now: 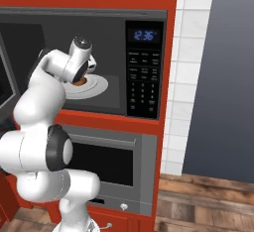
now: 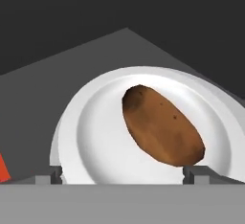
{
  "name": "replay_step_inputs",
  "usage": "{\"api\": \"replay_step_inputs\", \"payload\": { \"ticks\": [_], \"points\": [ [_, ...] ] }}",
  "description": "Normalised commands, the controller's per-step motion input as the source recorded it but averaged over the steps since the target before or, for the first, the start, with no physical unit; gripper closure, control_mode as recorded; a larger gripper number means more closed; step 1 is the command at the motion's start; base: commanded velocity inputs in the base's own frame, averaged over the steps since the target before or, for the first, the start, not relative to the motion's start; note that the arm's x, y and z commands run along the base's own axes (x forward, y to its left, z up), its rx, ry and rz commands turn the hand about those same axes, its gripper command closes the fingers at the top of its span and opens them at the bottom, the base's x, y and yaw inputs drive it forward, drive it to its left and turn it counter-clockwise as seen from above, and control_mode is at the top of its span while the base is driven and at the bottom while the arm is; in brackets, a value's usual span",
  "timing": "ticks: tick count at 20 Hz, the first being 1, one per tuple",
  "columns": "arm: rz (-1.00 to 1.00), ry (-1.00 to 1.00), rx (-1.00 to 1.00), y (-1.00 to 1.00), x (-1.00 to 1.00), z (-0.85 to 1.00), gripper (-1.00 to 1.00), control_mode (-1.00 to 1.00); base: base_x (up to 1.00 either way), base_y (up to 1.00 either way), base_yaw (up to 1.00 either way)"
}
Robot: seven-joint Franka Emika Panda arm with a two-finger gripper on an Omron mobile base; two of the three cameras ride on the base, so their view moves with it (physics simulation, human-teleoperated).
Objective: Retrieve the reheated potato from the microwave, then place the potato, cheese, and condiment on the cutting board.
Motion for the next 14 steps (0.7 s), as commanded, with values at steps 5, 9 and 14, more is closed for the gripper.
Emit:
{"api": "replay_step_inputs", "payload": {
  "ticks": [5,9,14],
  "points": [
    [0.00,0.00,-0.01,0.04,0.21,-0.14,-1.00,-1.00,0.00,0.00,0.00],
    [0.00,0.00,0.00,0.02,0.25,-0.05,-1.00,-1.00,0.00,0.00,0.00],
    [0.00,0.07,0.00,0.06,0.18,-0.17,-1.00,-1.00,0.00,0.00,0.00]
  ]
}}
